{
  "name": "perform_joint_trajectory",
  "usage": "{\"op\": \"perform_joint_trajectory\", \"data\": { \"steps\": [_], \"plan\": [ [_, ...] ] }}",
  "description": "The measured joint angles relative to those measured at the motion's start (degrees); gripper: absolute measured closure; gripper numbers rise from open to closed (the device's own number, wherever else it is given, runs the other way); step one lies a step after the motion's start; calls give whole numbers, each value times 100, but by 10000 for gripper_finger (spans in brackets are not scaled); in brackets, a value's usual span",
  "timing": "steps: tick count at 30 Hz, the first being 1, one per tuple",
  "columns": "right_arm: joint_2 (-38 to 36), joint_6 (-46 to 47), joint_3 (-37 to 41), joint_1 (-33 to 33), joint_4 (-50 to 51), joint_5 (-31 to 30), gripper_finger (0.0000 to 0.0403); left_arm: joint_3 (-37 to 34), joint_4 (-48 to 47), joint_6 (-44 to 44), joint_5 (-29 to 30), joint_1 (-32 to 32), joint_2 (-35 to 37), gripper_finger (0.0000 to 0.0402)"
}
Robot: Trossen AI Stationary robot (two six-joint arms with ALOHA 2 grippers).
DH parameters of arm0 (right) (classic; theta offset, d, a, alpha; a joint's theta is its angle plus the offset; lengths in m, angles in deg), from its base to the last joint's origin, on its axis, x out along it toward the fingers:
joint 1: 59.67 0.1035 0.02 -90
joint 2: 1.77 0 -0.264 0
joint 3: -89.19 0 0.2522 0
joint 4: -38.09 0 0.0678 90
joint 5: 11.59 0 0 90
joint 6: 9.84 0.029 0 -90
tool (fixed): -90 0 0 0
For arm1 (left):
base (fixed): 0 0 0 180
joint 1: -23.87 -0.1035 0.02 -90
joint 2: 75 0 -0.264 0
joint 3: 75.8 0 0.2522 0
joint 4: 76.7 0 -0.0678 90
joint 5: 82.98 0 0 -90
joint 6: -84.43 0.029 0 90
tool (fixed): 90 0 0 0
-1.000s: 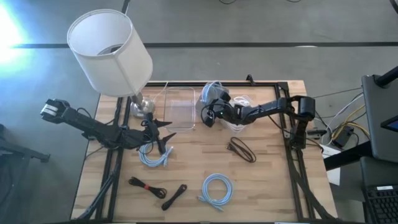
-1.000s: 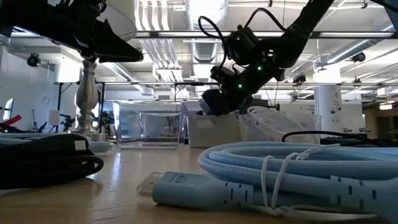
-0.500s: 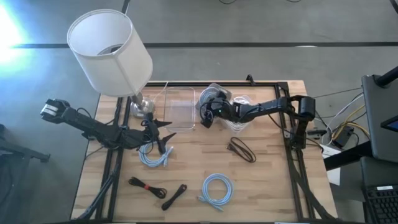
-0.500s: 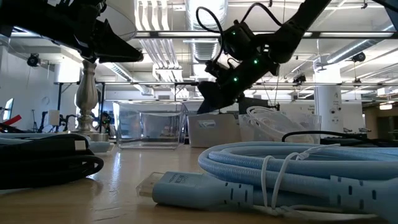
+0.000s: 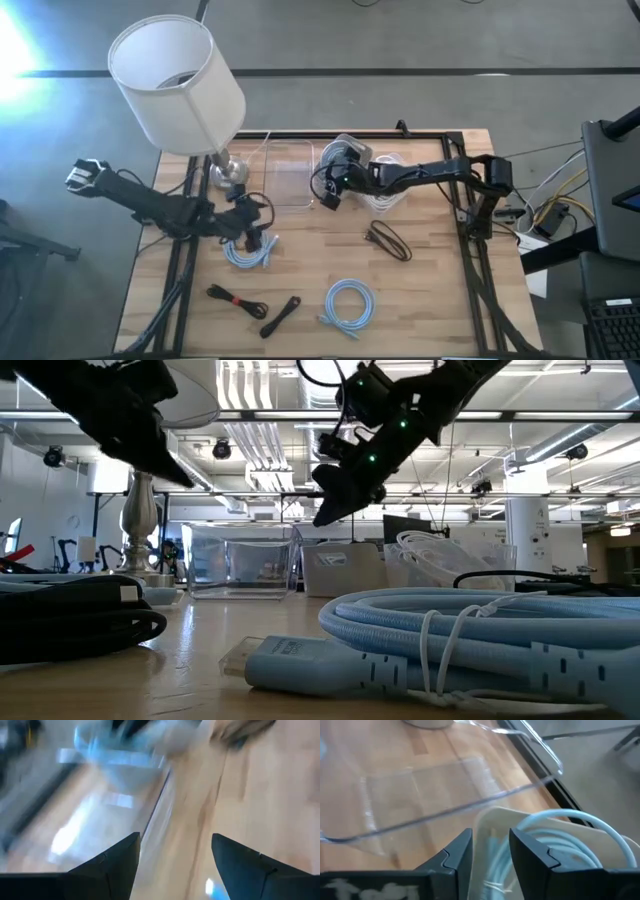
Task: Sort HDMI cables
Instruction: Put the top blue HDMI cable into the gray bin
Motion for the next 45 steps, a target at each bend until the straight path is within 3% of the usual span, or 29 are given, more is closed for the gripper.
{"op": "perform_joint_trajectory", "data": {
  "steps": [5, 10, 15, 20, 26, 36, 40, 45],
  "plan": [
    [-2, -1, -167, 226, 35, -2, 284, 483, -1813, -1719, -666, -1, -151, 152],
    [-4, -130, -247, 436, 34, 0, 284, 229, -1968, -2294, -1395, 0, -297, 152],
    [-4, -153, -247, 536, 37, 36, 284, -150, -2014, -2119, -1188, -6, -517, 152],
    [-4, -149, -245, 559, 31, 538, 284, -403, -2018, -2143, -700, -9, -641, 152],
    [-4, -149, -243, 557, 7, 603, 284, -810, -1735, -2432, -957, -9, -653, 152],
    [-4, -151, -241, 557, -34, 601, 284, -1884, 169, -2595, -1056, -7, -636, 157],
    [-4, -151, -241, 558, -48, 601, 284, -2086, 306, -2600, -1018, -7, -629, 189],
    [-4, -151, -236, 557, -52, 601, 284, -2125, 346, -2558, -949, -4, -631, 271]
  ]
}}
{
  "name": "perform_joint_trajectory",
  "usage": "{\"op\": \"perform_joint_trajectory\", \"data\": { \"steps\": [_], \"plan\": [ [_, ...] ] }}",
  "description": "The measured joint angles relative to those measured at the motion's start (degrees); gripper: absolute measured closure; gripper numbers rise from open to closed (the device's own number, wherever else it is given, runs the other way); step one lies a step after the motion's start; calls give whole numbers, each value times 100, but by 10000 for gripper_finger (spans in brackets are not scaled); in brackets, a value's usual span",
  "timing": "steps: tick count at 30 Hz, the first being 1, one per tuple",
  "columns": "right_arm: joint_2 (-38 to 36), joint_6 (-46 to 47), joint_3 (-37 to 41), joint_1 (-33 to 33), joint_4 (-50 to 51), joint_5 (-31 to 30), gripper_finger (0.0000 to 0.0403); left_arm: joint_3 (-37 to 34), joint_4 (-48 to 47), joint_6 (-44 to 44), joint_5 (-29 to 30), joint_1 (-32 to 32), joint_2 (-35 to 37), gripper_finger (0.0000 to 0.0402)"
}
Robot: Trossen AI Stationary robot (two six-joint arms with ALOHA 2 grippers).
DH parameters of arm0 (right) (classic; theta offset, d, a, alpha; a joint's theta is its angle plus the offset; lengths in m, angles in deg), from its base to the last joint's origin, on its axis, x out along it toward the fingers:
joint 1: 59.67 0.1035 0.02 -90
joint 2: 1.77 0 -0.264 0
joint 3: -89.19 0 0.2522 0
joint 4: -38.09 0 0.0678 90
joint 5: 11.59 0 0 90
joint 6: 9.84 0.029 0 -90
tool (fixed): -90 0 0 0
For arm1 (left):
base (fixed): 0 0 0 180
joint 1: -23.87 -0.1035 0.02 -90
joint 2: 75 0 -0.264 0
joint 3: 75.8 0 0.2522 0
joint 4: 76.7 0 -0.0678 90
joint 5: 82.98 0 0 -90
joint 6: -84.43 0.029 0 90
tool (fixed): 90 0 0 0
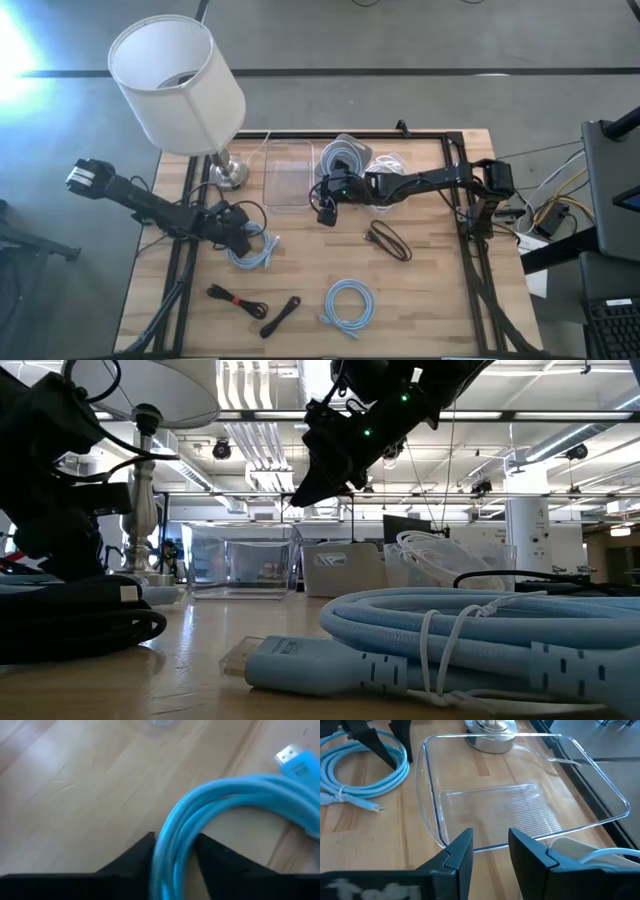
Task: Sort HDMI cables
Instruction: Put the top blue HDMI cable into the gray bin
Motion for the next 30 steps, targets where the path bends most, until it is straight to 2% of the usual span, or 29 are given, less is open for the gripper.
{"op": "perform_joint_trajectory", "data": {
  "steps": [5, 7, 11, 17, 24, 30],
  "plan": [
    [0, 4, 0, 2, -5, 0, 284, 49, 263, 191, 182, -7, 2, 361],
    [0, 92, 0, 2, -5, 1, 284, 128, 539, 314, 220, -7, 17, 382],
    [0, 394, 0, 0, -5, 53, 284, 311, 803, 632, 112, -5, 17, 379],
    [0, 486, 6, 45, -18, 704, 284, 928, 874, 995, 112, 0, 22, 374],
    [0, 671, 33, 216, -19, 750, 284, 1651, 902, 2002, 320, 2, -35, 378],
    [0, 823, 33, 269, -14, 711, 284, 2106, 901, 2187, 484, 2, -455, 372]
  ]
}}
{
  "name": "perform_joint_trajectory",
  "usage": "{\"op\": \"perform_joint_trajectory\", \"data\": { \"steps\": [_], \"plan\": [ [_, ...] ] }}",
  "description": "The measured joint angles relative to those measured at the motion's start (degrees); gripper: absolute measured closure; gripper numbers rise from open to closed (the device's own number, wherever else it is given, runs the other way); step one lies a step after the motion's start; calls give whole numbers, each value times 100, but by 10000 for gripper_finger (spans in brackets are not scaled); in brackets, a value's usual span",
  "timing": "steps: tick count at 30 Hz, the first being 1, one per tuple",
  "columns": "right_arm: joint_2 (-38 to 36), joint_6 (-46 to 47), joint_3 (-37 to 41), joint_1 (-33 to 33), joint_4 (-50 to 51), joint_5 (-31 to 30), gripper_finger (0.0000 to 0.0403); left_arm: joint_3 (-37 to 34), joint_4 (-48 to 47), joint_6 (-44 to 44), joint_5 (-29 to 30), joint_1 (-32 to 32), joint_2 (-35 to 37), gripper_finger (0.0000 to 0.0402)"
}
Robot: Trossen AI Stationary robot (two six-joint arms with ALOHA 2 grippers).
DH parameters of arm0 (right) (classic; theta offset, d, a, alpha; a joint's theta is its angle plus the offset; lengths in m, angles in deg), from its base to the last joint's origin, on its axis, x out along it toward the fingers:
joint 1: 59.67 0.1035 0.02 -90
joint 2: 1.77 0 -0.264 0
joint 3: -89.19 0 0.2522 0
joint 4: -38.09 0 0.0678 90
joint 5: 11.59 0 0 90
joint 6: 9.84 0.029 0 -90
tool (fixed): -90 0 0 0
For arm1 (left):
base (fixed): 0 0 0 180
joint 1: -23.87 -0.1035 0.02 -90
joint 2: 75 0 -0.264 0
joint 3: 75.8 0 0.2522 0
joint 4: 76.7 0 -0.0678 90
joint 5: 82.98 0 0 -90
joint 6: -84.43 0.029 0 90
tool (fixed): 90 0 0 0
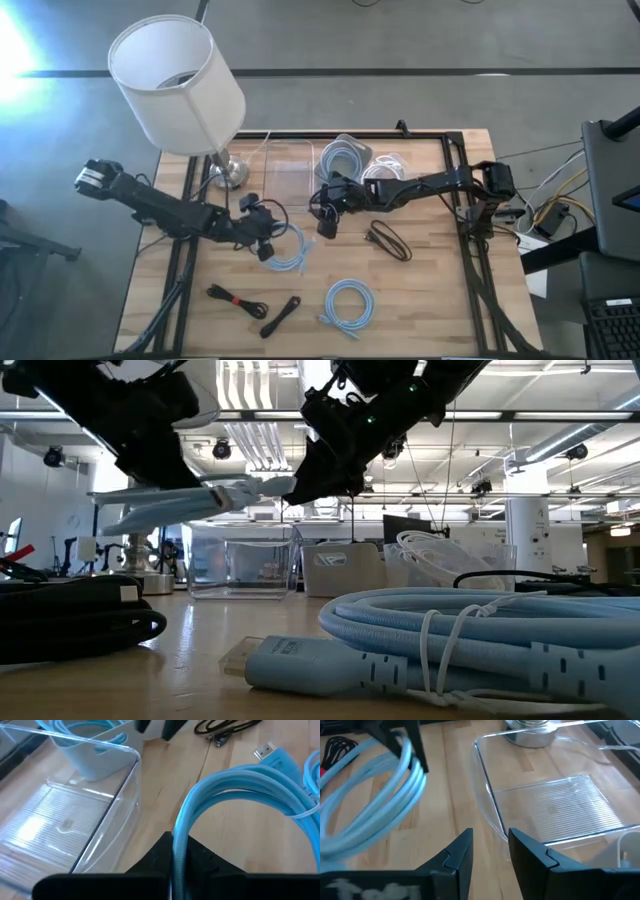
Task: Sort HDMI cables
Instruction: Put the top blue HDMI cable into the gray bin
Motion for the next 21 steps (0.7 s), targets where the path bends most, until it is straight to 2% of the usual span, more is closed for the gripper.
{"op": "perform_joint_trajectory", "data": {
  "steps": [4, 11, 16, 21],
  "plan": [
    [-65, 188, -11, 4, 0, 264, 284, 278, -3, 439, 209, 2, -533, 378],
    [-161, 453, -11, 9, -2, 1824, 284, 1023, 3, 1250, 1222, -2, -1314, 369],
    [-164, 398, -9, 11, 9, 1826, 284, 1468, -64, 1836, 1288, -4, -1646, 377],
    [-168, 283, -2, 11, 4, 1766, 284, 1623, -60, 1974, 1412, -4, -1781, 371]
  ]
}}
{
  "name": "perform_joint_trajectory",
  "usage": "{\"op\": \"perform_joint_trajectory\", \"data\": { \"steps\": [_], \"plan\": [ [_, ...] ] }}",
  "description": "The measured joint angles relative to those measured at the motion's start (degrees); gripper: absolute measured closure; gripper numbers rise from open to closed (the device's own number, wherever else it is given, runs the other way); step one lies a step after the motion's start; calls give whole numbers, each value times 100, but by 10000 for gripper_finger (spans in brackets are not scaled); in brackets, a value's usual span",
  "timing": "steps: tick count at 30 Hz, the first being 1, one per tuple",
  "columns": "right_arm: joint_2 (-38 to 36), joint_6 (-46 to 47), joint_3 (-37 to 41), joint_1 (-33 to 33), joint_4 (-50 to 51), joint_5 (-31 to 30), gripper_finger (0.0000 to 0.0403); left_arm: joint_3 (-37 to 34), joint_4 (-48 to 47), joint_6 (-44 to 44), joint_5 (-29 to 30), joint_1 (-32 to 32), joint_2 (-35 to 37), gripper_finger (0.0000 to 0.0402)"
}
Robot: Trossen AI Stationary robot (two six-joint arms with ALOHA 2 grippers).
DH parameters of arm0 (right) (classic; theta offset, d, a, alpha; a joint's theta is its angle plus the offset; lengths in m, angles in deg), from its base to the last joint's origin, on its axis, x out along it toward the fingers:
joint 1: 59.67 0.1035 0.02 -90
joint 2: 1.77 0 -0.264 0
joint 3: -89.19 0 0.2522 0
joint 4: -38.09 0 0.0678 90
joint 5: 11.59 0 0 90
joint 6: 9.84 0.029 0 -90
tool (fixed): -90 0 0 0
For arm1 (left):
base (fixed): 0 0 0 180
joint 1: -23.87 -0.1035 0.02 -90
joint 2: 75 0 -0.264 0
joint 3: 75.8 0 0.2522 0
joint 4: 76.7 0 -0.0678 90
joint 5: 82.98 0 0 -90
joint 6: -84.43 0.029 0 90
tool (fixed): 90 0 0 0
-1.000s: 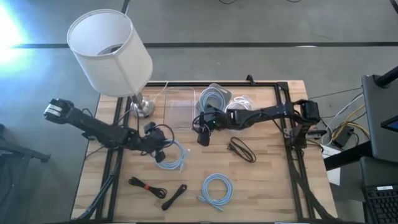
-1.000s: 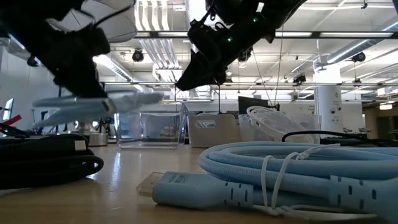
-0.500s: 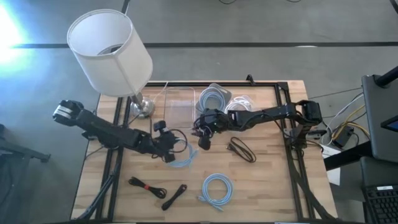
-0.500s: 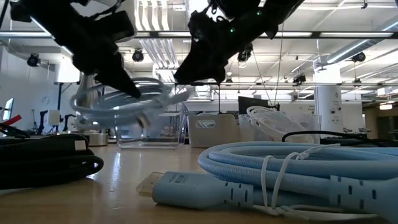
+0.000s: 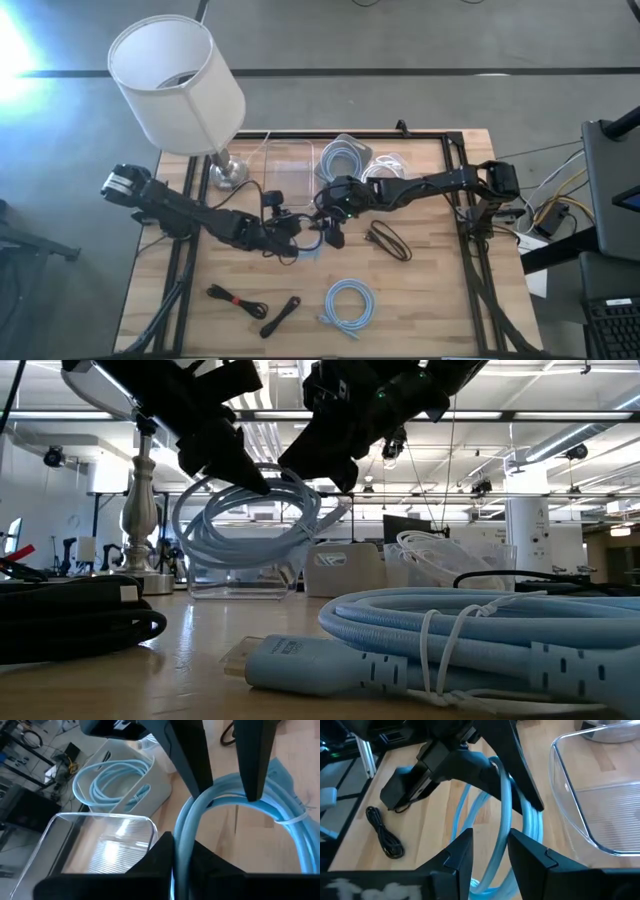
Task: Sort HDMI cables
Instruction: Put the top blue HDMI cable into the gray bin
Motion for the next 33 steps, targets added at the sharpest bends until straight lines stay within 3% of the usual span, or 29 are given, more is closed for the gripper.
{"op": "perform_joint_trajectory", "data": {
  "steps": [6, 12, 17, 33],
  "plan": [
    [-185, -264, 9, -4, 242, -130, 284, -4, -140, -289, 0, 11, 22, 372],
    [-337, -245, 11, -13, 409, -864, 284, -9, -138, -265, 41, 17, 22, 375],
    [-302, 120, 41, -7, 426, -871, 284, 40, -137, -140, 357, 17, 22, 369],
    [-269, 210, 140, -7, 402, -827, 284, 96, 157, 486, 465, 72, 17, 376]
  ]
}}
